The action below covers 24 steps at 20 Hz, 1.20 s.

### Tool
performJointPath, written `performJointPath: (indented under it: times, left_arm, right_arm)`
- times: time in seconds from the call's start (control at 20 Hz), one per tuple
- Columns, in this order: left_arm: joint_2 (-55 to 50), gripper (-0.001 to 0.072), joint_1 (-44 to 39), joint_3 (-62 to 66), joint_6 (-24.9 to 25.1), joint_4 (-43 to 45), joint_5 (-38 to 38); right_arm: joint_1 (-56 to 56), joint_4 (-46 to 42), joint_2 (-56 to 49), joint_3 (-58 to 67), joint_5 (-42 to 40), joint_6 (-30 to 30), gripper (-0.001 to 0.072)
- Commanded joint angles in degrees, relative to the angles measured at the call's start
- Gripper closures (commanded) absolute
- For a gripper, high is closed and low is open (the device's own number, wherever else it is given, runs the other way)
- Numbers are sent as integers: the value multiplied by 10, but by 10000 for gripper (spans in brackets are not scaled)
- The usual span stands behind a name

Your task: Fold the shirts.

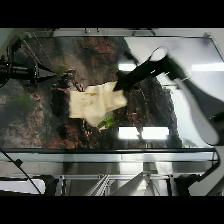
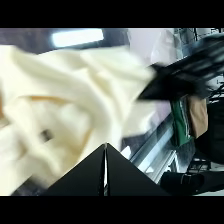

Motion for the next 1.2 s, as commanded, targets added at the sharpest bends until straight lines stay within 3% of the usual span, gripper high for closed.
performJointPath:
  times: [0.0, 0.1, 0.4, 0.55, 0.7, 0.85, 0.95, 1.15]
  left_arm:
    - [0, 690, 0, 0, -1, 0, -3]
    - [0, 690, 0, 0, -1, -1, -3]
    - [0, 690, 0, 0, -1, -1, -4]
    - [0, 690, 0, 0, -1, 0, -5]
    - [0, 690, -4, 0, -11, 0, 1]
    - [-1, 690, -24, 0, -11, 1, 3]
    - [-1, 690, -44, 0, -8, 5, 4]
    - [-1, 690, -84, 0, -2, 6, 3]
  right_arm:
    - [-148, -243, 142, 27, 44, 143, 694]
    - [-267, -274, 189, 30, 17, 173, 695]
    - [-542, -111, 206, 35, -121, 150, 695]
    - [-653, -104, 209, 48, -39, 167, 695]
    - [-741, -207, 214, 48, 122, 211, 695]
    - [-775, -453, 221, 47, 234, 202, 695]
    - [-783, -540, 221, 34, 240, 162, 695]
    - [-790, -549, 209, -49, 215, 115, 694]
